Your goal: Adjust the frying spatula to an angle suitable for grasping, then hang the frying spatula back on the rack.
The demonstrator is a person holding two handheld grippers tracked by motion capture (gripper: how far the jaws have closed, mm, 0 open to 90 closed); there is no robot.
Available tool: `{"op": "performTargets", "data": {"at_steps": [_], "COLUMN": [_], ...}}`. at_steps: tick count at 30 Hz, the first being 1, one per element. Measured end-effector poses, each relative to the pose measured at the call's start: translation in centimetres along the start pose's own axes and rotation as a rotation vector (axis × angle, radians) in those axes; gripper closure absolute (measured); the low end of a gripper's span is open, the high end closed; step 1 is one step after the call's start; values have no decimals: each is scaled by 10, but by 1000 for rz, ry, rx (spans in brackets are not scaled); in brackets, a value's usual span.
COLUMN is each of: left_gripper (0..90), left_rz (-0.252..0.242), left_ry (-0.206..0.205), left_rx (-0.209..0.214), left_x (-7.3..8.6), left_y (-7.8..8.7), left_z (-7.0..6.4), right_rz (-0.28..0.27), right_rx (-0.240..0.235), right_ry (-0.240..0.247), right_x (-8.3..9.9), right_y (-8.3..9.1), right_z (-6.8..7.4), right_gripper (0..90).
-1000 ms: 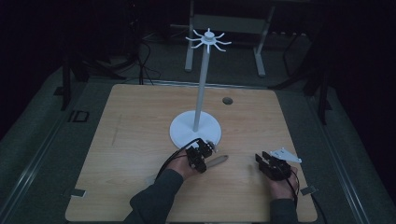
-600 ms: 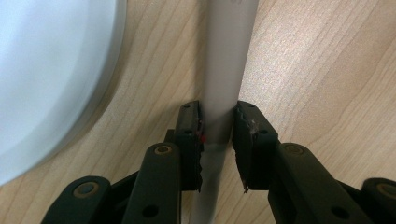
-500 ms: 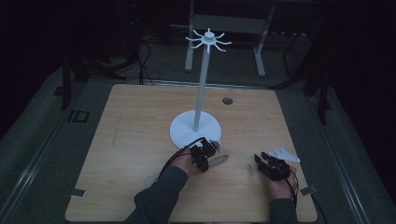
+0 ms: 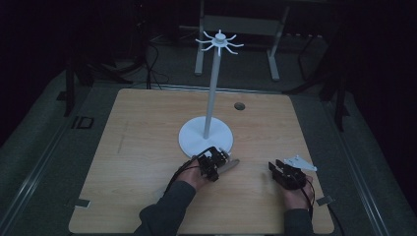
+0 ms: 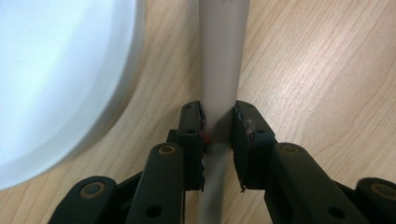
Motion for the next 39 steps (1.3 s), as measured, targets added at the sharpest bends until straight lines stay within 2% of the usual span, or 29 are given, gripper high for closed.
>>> {"op": "performTargets", "data": {"at_steps": [4,5,9,11,12,17,24,26,30,31,36,39], "left_gripper": [746,746,746,746,746,746,746,745,745,745,745,745], "left_rz": [-54,-95,-153,-153,-176,-193,-239,-269,-289,-318,-380,-398], "left_ry": [36,68,123,123,139,139,163,188,201,227,281,292], "left_rx": [-7,-9,-30,-30,-37,-36,-45,-63,-78,-99,-143,-152], "left_x": [-1,-2,-1,-1,-1,0,2,1,1,0,-2,-2], "left_y": [10,16,25,25,30,35,47,54,58,63,74,80], "left_z": [3,6,12,12,13,14,18,20,23,26,35,38], "right_rz": [-1,-1,-1,-1,-2,-2,-4,-4,-5,-5,-3,-1], "right_rx": [3,4,5,6,8,9,10,9,10,10,10,10], "right_ry": [-1,-1,-3,-3,-2,-3,-5,-6,-9,-8,-8,-6], "right_x": [0,0,0,0,0,0,0,0,0,0,0,0], "right_y": [0,0,0,0,0,0,0,-1,0,0,-1,-1], "right_z": [-1,-1,-1,-1,-1,-1,-1,-1,-1,-1,-1,-1], "right_gripper": [642,643,643,643,643,643,641,641,641,640,639,638]}}
Point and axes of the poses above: each handheld gripper's, and its own axes: y roughly backward along the jaws, x roughly out of its underside, z roughly to its left, the point moved 9 cm from there along -y, roughly forward along the jaws, and after that the axes turned 8 degrees about -x, right-handed, at the moved point
